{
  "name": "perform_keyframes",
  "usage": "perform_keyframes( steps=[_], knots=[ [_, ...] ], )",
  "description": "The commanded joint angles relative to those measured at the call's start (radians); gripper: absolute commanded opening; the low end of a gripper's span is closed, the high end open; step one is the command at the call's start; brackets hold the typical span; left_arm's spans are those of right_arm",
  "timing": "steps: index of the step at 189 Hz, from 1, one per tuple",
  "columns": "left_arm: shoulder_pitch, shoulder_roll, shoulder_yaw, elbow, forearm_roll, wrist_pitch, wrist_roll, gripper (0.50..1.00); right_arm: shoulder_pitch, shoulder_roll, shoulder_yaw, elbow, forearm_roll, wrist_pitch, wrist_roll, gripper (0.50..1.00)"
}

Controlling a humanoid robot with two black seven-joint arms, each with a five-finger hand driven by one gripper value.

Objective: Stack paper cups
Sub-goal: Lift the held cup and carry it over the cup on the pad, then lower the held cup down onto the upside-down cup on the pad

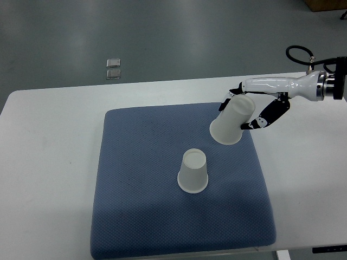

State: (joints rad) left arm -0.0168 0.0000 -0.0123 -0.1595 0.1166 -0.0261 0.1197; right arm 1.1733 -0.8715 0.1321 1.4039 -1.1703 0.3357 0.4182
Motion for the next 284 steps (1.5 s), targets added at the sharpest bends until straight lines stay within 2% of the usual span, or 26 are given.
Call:
perform_keyframes(
  steps=[1,68,112,284],
  knots=[
    [0.000,0.000,0.000,0.000,0.000,0.000,0.000,1.000,0.023,0.017,0.001,0.007,0.009,0.031,0.004,0.719],
    [0.000,0.000,0.000,0.000,0.000,0.000,0.000,1.000,0.032,0.086,0.015,0.040,0.009,0.105,0.002,0.723],
    [0.000,0.000,0.000,0.000,0.000,0.000,0.000,1.000,0.040,0.127,0.015,0.041,0.008,0.106,-0.002,0.723],
    [0.000,0.000,0.000,0.000,0.000,0.000,0.000,1.000,0.005,0.186,0.007,0.029,-0.003,0.100,-0.027,0.742]
  ],
)
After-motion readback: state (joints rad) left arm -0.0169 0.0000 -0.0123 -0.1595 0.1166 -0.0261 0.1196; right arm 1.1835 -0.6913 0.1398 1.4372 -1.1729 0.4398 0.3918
